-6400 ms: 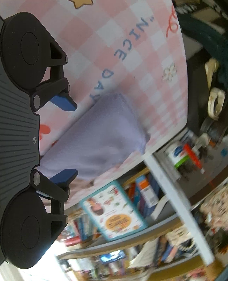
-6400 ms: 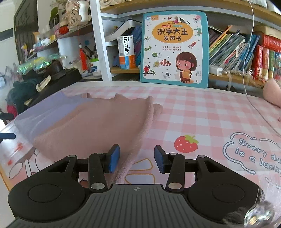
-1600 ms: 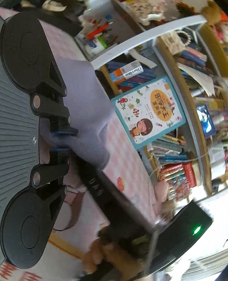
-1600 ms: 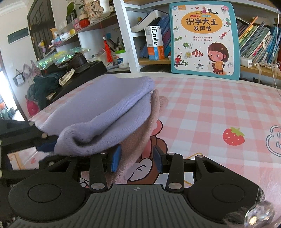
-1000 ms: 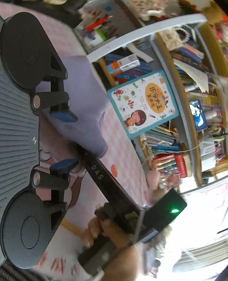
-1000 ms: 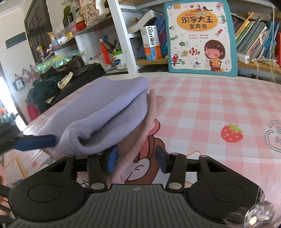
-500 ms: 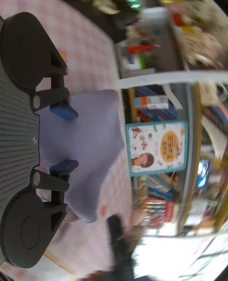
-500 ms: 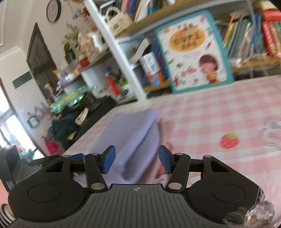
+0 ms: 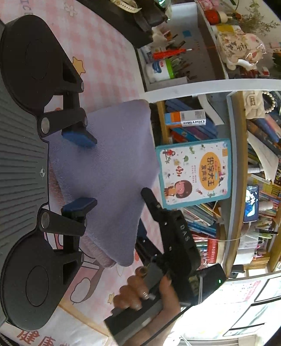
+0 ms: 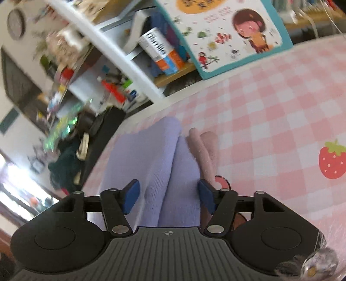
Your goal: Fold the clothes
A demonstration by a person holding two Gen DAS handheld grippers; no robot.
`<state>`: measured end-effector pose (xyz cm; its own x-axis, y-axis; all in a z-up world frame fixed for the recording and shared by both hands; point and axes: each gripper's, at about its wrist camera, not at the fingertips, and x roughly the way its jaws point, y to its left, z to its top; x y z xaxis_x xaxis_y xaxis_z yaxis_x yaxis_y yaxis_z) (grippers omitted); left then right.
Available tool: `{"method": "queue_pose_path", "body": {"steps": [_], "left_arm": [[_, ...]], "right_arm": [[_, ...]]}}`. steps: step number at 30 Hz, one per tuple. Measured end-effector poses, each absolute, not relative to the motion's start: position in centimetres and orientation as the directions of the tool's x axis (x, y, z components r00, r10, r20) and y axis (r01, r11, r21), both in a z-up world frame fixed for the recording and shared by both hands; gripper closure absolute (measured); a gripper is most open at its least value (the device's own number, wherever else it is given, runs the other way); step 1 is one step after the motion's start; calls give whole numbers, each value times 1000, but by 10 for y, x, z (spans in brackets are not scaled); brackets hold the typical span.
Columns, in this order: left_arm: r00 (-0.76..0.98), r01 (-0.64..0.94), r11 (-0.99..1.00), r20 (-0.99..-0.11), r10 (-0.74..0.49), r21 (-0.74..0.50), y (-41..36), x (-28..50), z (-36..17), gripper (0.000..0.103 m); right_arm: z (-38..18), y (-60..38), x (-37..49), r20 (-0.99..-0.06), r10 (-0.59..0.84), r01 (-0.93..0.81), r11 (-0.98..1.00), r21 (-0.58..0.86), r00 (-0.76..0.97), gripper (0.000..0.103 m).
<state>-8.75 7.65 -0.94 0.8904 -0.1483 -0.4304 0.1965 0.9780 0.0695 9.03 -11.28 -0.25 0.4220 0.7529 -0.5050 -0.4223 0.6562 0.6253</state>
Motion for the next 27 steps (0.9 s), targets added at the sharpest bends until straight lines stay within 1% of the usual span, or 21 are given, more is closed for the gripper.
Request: {"method": "queue_pose_path", "body": {"steps": [1, 2, 3, 5, 7, 8, 10, 11, 12, 13, 15, 18, 22, 25, 26, 27], "left_arm": [[890, 197, 978, -430, -151, 66, 77, -88, -10, 51], [890, 198, 978, -430, -152, 64, 77, -88, -10, 51], [889, 198, 978, -432, -152, 62, 78, -88, -10, 51], [887, 198, 979, -435, -156, 52, 80, -88, -11, 50], [884, 198, 980, -438, -164, 32, 83, -88, -10, 49], [883, 197, 980, -438, -168, 23, 83, -88, -10, 49], [884, 193, 981, -439, -163, 25, 82, -87, -9, 49], [884, 190, 981, -439, -159, 27, 81, -86, -9, 49], [885, 188, 982, -439, -156, 30, 81, -86, -9, 48], [884, 187, 982, -440, -155, 31, 80, -86, -9, 48], [884, 187, 982, -442, -156, 28, 81, -85, -8, 48], [889, 176, 984, -430, -158, 3, 85, -87, -5, 48], [901, 150, 988, -407, -152, -37, 92, -89, 3, 48], [909, 130, 989, -389, -146, -68, 97, -91, 8, 46], [912, 124, 989, -384, -144, -78, 99, -91, 10, 41], [919, 116, 989, -368, -141, -90, 100, -93, 12, 40]], "right_arm": [[-1, -112, 91, -501, 757, -430, 652, 625, 420, 83], [5, -110, 85, -488, 764, -475, 645, 599, 422, 84], [13, -107, 73, -472, 757, -535, 654, 535, 453, 84], [31, -99, 40, -421, 746, -670, 658, 344, 516, 85], [40, -94, 15, -366, 742, -736, 651, 189, 562, 86], [39, -91, 11, -370, 720, -732, 668, 136, 588, 85], [30, -85, 19, -444, 640, -685, 725, 76, 628, 84], [21, -82, 31, -509, 593, -656, 752, 71, 624, 84], [14, -82, 40, -553, 563, -634, 770, 80, 614, 84], [9, -86, 46, -559, 573, -625, 771, 120, 599, 81], [3, -96, 57, -566, 594, -605, 771, 199, 571, 81], [10, -110, 55, -553, 630, -580, 760, 293, 546, 78], [25, -120, 33, -500, 675, -605, 727, 325, 543, 54], [32, -126, 14, -442, 765, -653, 636, 410, 468, 50], [31, -125, 11, -442, 776, -662, 622, 418, 449, 50], [29, -123, 8, -452, 776, -668, 619, 412, 441, 50]]}}
